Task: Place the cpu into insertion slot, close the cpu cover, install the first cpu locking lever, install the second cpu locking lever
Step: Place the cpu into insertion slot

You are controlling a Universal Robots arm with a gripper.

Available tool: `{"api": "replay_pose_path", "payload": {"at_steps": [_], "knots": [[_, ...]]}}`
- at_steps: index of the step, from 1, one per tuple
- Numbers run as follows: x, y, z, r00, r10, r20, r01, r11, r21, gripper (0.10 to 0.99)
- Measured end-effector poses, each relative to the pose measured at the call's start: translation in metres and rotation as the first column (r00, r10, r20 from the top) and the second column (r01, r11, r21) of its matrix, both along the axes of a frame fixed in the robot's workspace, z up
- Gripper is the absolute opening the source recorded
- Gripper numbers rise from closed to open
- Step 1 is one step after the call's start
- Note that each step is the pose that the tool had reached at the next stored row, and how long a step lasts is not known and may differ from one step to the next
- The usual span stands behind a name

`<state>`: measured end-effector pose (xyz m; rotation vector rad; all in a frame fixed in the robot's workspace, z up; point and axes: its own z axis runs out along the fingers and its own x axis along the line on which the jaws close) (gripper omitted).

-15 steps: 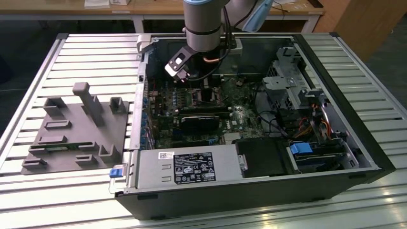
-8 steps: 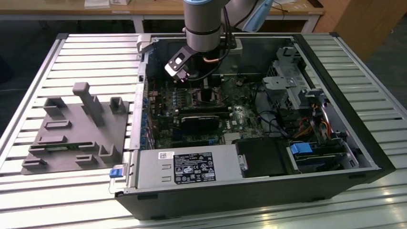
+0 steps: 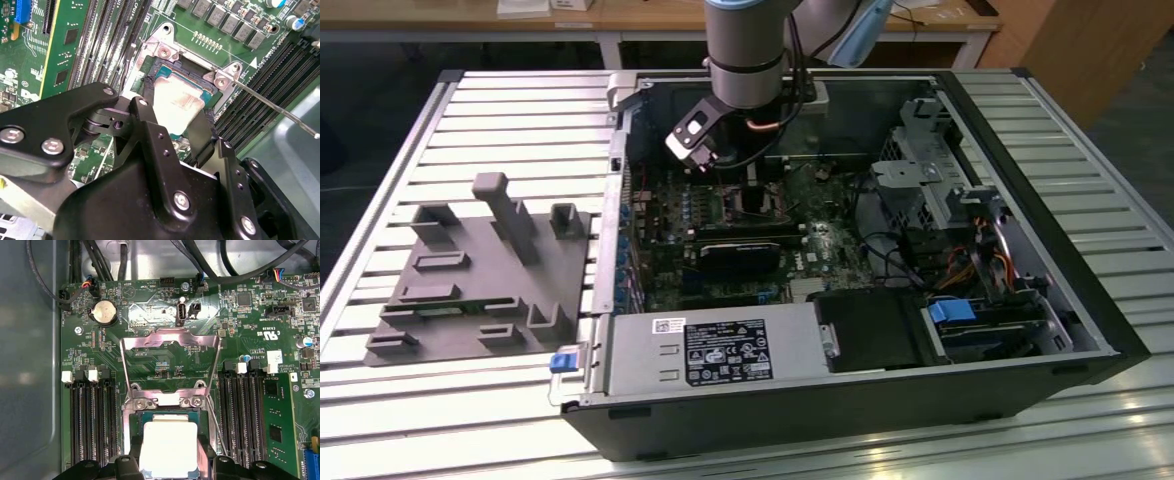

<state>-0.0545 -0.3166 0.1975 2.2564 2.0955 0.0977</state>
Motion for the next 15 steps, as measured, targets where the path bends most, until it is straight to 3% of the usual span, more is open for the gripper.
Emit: {"api": "replay_pose_path", "payload": {"at_steps": [15], "knots": [[-0.0001,-0.0001,0.0026,1.0000,0.000,-0.0003,0.000,1.0000,0.000,0.525]]}}
